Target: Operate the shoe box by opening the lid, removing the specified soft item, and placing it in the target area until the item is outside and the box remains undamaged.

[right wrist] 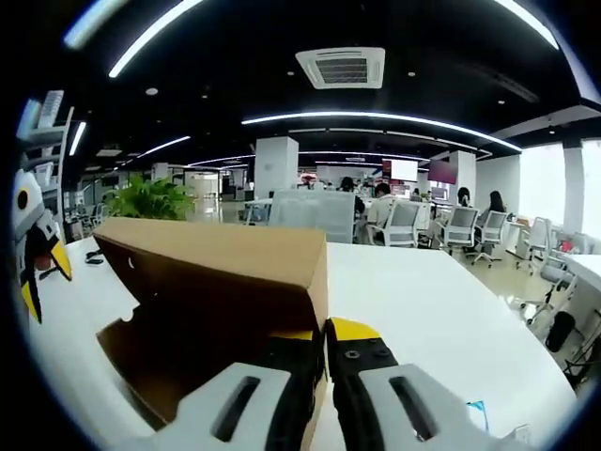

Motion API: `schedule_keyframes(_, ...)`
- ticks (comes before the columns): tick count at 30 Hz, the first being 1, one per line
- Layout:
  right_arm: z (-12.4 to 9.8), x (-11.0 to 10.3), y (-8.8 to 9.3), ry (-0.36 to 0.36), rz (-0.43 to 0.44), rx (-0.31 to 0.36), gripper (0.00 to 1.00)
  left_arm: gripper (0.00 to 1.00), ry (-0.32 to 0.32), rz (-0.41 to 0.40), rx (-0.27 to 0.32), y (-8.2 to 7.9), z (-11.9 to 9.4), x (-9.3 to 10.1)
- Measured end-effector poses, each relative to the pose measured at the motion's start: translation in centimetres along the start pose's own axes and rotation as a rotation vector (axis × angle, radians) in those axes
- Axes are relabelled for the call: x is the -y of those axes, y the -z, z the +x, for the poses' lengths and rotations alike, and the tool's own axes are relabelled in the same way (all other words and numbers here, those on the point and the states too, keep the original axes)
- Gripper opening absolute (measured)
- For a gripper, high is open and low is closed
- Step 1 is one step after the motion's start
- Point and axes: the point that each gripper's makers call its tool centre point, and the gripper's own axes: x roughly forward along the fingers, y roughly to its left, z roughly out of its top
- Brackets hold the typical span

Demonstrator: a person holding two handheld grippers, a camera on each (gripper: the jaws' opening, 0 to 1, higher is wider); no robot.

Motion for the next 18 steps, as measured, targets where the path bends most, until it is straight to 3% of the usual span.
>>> schedule_keyframes(5, 0.0, -0.1, 0.0, -0.006, 0.002, 0.004, 0.02, 0.46, -0.028, 0.001, 0.014, -3.1, -0.9, -2.2)
schedule_keyframes(8, 0.0, -0.1, 0.0, -0.009, 0.009, 0.006, 0.02, 0.56, -0.105, 0.06, -0.048, -3.2, -1.1, -4.5)
schedule_keyframes(9, 0.1, -0.1, 0.0, -0.011, 0.012, 0.006, 0.02, 0.57, -0.097, 0.066, -0.05, -3.4, -0.9, -4.5)
schedule_keyframes(18, 0.2, -0.3, 0.0, -0.015, 0.011, 0.013, 0.02, 0.51, -0.123, 0.177, -0.242, -2.3, 0.2, -8.3)
